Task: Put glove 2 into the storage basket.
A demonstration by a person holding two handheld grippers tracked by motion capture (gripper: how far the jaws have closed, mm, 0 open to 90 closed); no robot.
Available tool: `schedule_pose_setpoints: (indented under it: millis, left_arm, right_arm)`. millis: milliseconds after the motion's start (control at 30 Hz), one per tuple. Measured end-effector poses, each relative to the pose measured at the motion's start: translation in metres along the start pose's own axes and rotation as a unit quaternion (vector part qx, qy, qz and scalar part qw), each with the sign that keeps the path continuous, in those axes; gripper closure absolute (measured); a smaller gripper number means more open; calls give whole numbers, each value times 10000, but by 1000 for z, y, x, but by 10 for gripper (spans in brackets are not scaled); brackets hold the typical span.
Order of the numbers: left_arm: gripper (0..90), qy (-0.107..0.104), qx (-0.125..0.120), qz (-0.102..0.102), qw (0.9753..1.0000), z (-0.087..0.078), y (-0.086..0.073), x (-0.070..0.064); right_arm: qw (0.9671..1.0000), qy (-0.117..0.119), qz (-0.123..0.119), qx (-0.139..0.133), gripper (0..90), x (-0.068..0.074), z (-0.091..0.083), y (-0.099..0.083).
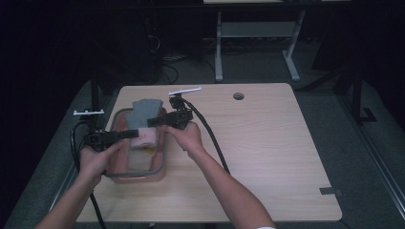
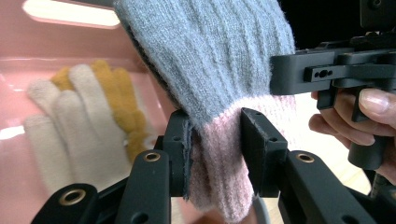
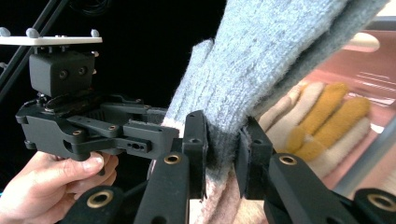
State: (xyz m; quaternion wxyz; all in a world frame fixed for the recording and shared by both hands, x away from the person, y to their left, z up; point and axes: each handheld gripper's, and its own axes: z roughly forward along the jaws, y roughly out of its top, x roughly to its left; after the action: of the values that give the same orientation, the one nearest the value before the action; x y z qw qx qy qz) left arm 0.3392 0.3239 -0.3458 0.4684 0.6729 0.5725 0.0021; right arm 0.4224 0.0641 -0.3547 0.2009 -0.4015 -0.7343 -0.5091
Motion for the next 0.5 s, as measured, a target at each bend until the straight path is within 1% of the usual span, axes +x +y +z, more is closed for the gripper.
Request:
schedule_pose_setpoints:
  millis: [100,233,300,433,500]
  left_arm:
    - [651,81,19,-31,10000,-1,-1,3]
    - [652,137,92,-50,9999,-2,-3,8]
    - [654,153,140,-45,9998,-2,-3,10]
    - [654,207,166,-53,9996,-3,-4,13]
    - [654,222,193,-77,9995,-3,-5,14]
  right_arm:
    - [10000,31,52,19,759,-1,6,0]
    - [9999,49,90,67,759,-3,13,-2]
    - [9999,62,71,99,759,-5,16,-3]
    - [9998,85,128,129,760,-6,21,-4]
    - [9998,91,106,133,760,-7,24,-4]
